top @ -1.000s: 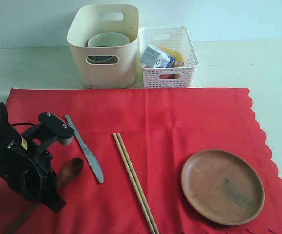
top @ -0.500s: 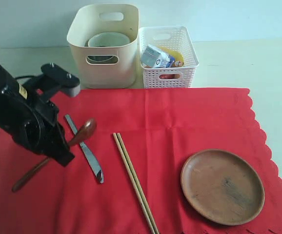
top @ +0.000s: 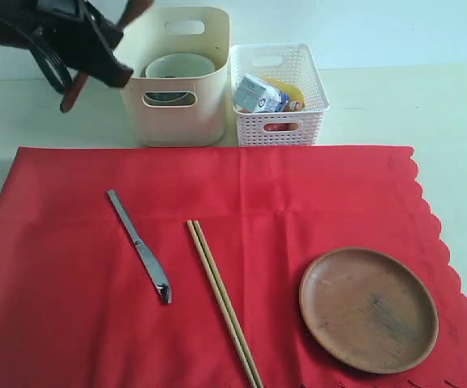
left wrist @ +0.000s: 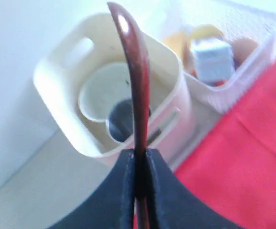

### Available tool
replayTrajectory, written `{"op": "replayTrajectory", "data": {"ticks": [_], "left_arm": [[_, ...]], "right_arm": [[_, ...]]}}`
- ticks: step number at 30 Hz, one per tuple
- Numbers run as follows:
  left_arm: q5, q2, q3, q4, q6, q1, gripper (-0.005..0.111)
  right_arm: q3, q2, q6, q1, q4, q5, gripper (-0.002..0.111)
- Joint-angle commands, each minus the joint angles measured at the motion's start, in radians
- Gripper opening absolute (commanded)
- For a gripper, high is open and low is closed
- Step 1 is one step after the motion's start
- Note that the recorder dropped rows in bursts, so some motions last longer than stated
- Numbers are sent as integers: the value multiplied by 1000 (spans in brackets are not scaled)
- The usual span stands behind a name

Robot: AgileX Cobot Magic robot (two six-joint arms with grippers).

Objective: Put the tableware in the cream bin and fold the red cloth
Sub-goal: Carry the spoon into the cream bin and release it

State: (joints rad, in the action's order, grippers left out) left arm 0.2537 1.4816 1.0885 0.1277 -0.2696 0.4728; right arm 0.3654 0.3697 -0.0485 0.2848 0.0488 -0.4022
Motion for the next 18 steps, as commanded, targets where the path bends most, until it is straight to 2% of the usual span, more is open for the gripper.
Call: {"op": "replayTrajectory", "data": {"ticks": [1,4,7,9,18], "left_arm": [[-324,45,8,7,108,-104,0],[-514,115,8,7,122,-148,0],[-769,232,15,7,122,-161,0],[-799,290,52,7,153,-161,0],[-782,524,305,7,382,-161,0]], "right_arm": [[-3,-7,0,-1,2,10,0],[-3,-7,0,-1,2,10,0],[-3,-7,0,-1,2,10,0],[-3,-7,0,-1,2,10,0],[-3,-7,-2,-1,2,10,0]]}}
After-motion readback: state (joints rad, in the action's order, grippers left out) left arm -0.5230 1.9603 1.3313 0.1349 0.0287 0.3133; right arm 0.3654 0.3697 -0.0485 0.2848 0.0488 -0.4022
